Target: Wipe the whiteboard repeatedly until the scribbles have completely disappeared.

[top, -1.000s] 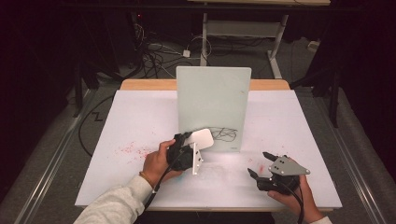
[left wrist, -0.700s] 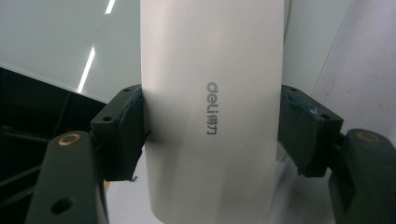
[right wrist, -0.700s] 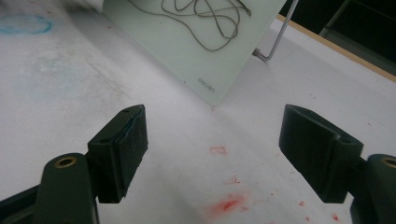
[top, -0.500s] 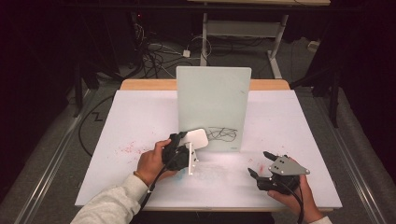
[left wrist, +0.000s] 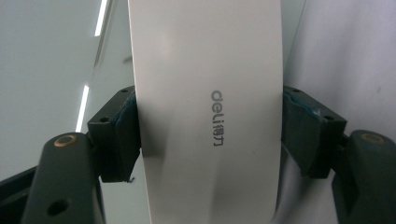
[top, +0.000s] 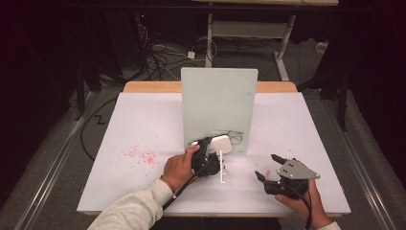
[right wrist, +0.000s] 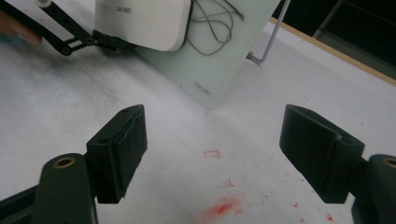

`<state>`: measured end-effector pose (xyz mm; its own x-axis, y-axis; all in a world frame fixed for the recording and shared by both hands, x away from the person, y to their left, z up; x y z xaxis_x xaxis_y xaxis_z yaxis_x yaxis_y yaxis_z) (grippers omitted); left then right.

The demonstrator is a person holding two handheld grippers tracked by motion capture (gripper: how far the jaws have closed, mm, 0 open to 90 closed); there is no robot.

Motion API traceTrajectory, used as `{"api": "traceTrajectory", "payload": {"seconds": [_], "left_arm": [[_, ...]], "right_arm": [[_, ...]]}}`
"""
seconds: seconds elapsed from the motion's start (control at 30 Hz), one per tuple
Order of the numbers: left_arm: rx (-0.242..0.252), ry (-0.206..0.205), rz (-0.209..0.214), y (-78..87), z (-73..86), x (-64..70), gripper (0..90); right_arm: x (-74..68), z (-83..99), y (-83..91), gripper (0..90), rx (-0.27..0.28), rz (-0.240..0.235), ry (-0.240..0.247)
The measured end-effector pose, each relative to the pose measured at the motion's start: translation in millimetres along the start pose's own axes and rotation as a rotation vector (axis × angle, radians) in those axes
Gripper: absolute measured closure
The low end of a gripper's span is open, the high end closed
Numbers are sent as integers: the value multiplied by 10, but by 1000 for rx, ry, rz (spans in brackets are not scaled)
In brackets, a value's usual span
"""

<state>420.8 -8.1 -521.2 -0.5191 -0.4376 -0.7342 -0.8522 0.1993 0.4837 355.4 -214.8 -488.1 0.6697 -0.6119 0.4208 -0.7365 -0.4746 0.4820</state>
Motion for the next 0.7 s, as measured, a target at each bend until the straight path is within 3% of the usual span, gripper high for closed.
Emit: {"api": "traceTrajectory", "payload": {"seconds": [0.37, 0.47, 0.7], "left_arm": [[27, 15, -1, -50, -321, 75, 277], [37, 3, 3, -72, -382, 138, 277], [36, -65, 12, -113, -514, 286, 279]], "right_arm": [[-1, 7, -5, 240, -3, -1, 0], [2, 12, -5, 239, -3, -1, -5], [28, 14, 15, 240, 0, 9, -8]]}}
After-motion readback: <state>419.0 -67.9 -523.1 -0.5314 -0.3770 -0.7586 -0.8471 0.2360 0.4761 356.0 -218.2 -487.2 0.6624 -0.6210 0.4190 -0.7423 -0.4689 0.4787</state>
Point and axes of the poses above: each handheld gripper's, and its own axes: y roughly backward along the jaws, z roughly out of its underside, x roughly to its right, the point moved 8 cm from there along -y, roughly forward along the jaws, and after that the axes turned 12 degrees about y, right-handed, at the moved point
